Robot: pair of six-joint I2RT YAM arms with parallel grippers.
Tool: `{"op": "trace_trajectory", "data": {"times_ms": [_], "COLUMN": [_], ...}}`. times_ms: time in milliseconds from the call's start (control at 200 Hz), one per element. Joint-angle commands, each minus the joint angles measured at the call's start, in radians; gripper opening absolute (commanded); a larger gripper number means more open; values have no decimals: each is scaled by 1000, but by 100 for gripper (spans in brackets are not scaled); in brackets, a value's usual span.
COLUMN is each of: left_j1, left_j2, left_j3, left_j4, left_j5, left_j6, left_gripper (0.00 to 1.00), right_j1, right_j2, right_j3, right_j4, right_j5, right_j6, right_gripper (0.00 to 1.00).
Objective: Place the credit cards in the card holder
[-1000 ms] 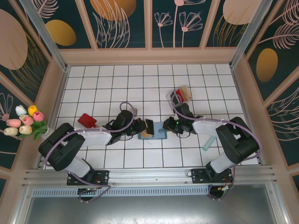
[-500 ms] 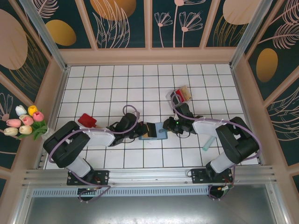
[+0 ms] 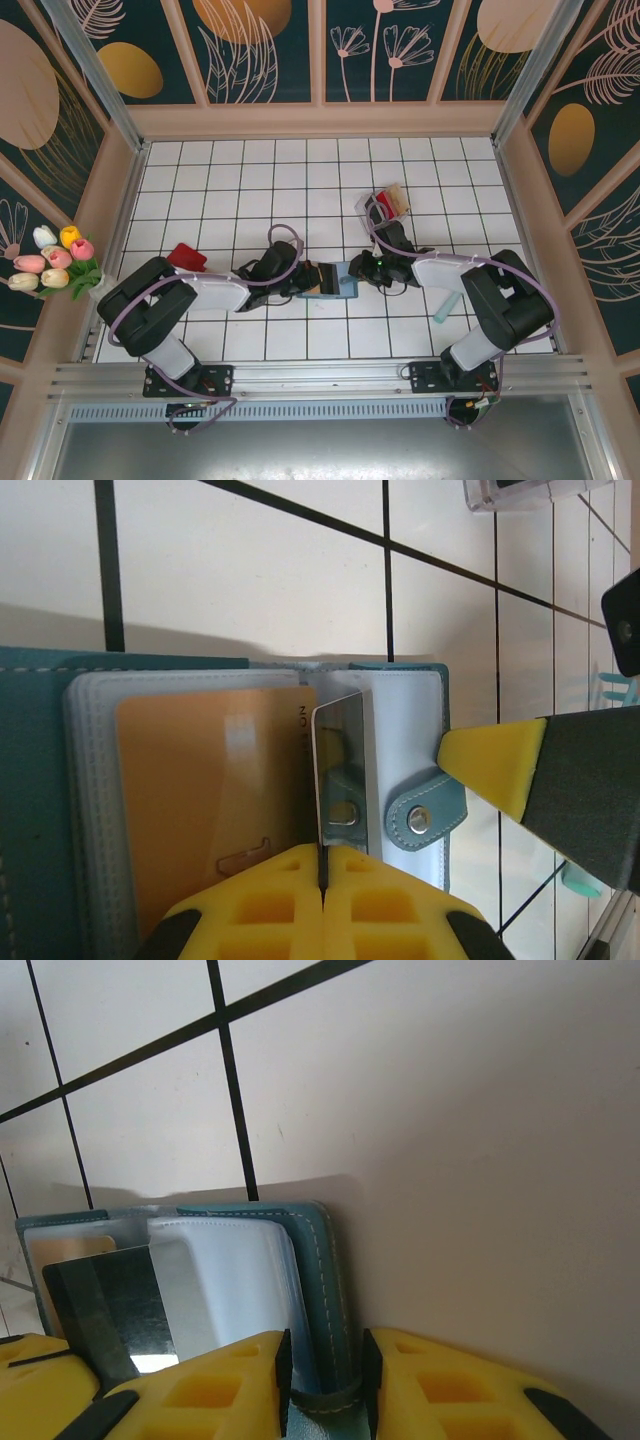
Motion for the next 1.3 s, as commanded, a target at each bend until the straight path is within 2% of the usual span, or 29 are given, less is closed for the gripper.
{"op": "trace_trajectory", "data": {"times_ms": [0, 225, 721, 871, 931, 1051, 1176, 1296], "left_j1": [-9, -9, -35, -34, -35, -34, -35, -32], "left_j2": [32, 90, 184, 134, 102, 8, -63, -98], "left_j3": [47, 96, 182, 185, 177, 165, 142, 123], "left_j4": [-27, 0, -45, -123, -143, -167, -203, -251], "left_j5": [53, 95, 159, 83, 48, -14, -102, -183], "left_j6": [38, 16, 33, 57, 68, 86, 89, 76], "left_gripper": [0, 2, 17, 28, 34, 40, 47, 45], "right_j1": [22, 24, 23, 23, 24, 23, 30, 58], "right_j2": [29, 28, 16, -8, -26, -58, -91, -126], "right_j3": [-4, -2, -13, 17, 48, 99, 121, 127], "right_j4": [16, 23, 28, -42, -105, -211, -255, -233], "right_j5": [-32, -46, -48, 31, 94, 194, 226, 191], "right_j6": [19, 20, 35, 14, -8, -54, -70, -62], "right_gripper": [29, 29, 29, 30, 34, 39, 42, 40]}}
